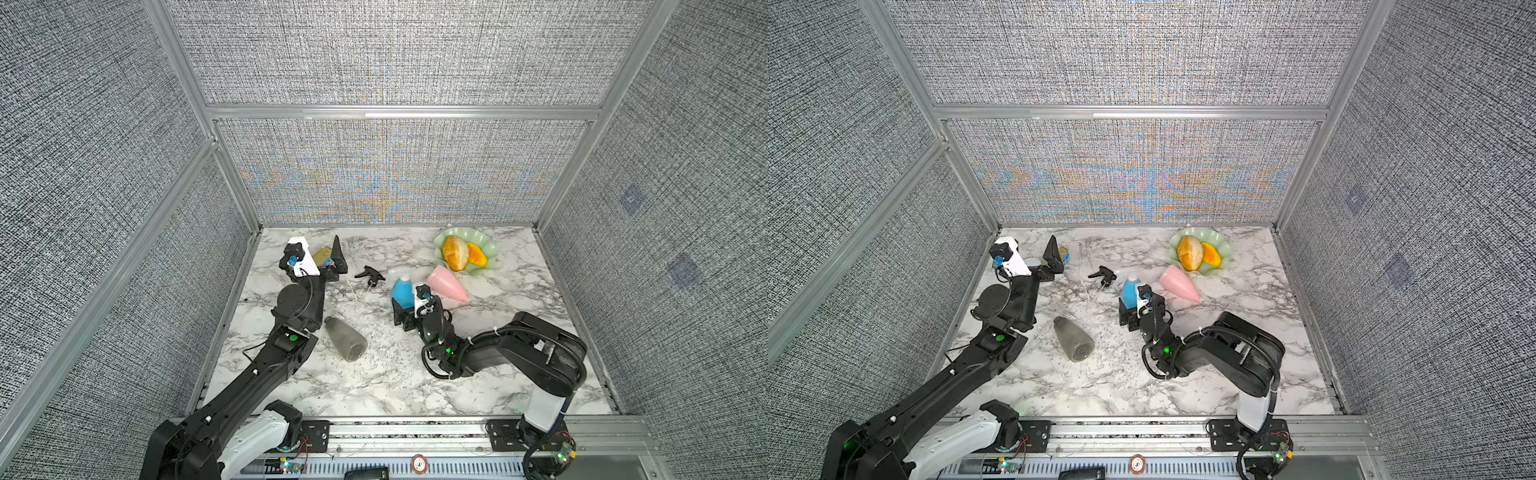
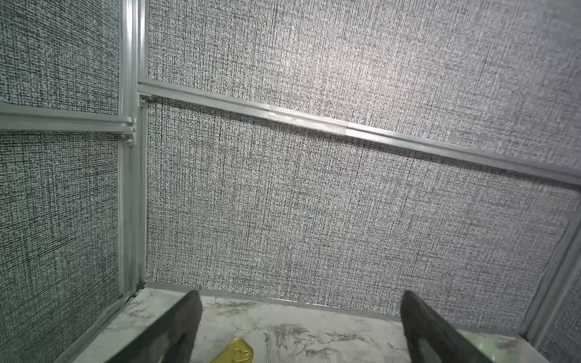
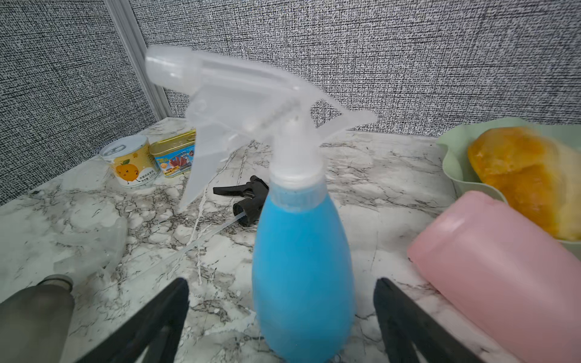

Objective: Attach spray nozzles to spray bottles
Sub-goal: Place the spray bottle at the center of the board, then pick up the spray nozzle from the center of the board.

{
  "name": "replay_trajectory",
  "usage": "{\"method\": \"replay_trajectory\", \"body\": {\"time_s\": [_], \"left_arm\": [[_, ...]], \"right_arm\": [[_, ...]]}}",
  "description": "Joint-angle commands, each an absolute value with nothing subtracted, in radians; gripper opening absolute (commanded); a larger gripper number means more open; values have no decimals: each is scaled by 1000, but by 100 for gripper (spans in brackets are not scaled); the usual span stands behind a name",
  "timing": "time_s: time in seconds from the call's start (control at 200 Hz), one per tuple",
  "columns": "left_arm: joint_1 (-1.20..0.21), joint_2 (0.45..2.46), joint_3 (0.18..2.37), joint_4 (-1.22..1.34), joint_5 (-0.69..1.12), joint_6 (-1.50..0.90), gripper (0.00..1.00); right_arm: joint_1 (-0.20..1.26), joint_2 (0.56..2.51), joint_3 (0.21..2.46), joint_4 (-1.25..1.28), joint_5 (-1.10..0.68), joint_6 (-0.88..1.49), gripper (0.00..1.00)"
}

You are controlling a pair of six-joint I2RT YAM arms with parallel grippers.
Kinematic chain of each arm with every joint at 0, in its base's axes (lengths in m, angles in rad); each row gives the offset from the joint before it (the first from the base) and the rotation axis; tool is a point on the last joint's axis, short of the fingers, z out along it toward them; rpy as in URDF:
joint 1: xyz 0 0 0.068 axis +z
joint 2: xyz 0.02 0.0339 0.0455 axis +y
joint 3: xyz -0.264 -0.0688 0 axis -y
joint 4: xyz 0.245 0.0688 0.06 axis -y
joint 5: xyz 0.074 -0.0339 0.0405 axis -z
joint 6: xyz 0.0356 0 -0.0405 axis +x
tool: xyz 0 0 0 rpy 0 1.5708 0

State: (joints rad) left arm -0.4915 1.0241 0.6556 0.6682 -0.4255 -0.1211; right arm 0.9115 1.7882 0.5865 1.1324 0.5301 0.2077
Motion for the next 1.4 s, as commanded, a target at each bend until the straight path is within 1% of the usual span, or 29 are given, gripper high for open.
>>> {"method": "replay_trajectory", "body": {"time_s": [0.0, 0.065, 0.135, 0.18, 0.205, 0.285, 0.325, 0.385, 0.435, 0.48, 0.53, 0.62, 0.67, 0.725, 0.79, 0.885, 0.97, 1.141, 1.191, 1.391], "left_arm": [[-471, 1082, 737, 458, -426, -158, 97], [-458, 1128, 806, 354, -419, -174, 95], [-445, 1191, 909, 202, -355, -166, 93], [-440, 1233, 971, 104, -340, -178, 91], [-432, 1255, 1001, 53, -313, -184, 90], [-412, 1320, 1071, -82, -250, -202, 86], [-406, 1354, 1101, -146, -203, -194, 83], [-405, 1405, 1139, -228, -153, -181, 81], [-405, 1446, 1167, -286, -126, -185, 77], [-406, 1482, 1183, -329, -116, -203, 71], [-405, 1517, 1189, -349, -59, -182, 67], [-406, 1607, 1224, -406, 48, -100, 64], [-405, 1671, 1271, -468, 52, -100, 64], [-405, 1758, 1364, -582, 4, -159, 64], [-405, 1864, 1454, -688, -30, -160, 62], [-405, 1955, 1503, -712, 40, -145, 59], [-405, 2014, 1521, -714, 29, -155, 58], [-408, 2041, 1513, -712, 95, -153, 54], [-410, 2029, 1504, -707, 122, -151, 55], [-411, 1972, 1468, -702, 103, -160, 58]], "right_arm": [[921, 1728, 540, 1142, 552, 204, 94], [933, 1643, 489, 1115, 561, 203, 94], [939, 1517, 463, 1015, 607, 214, 94], [933, 1417, 479, 863, 642, 261, 94], [920, 1350, 504, 738, 645, 297, 94], [845, 1213, 630, 342, 560, 386, 93], [801, 1182, 714, 160, 529, 422, 91], [737, 1162, 824, -49, 483, 439, 90], [694, 1159, 893, -173, 461, 449, 89], [653, 1151, 935, -248, 429, 458, 89], [618, 1137, 955, -273, 392, 458, 88], [557, 1101, 934, -275, 318, 467, 88], [529, 1080, 910, -272, 282, 475, 88], [504, 1061, 886, -266, 250, 487, 88], [486, 1041, 863, -252, 220, 494, 88], [469, 1022, 835, -237, 204, 492, 88], [454, 1013, 828, -237, 197, 492, 88], [437, 995, 808, -234, 187, 484, 88], [431, 994, 801, -227, 183, 487, 88], [422, 1005, 798, -209, 166, 485, 88]]}}
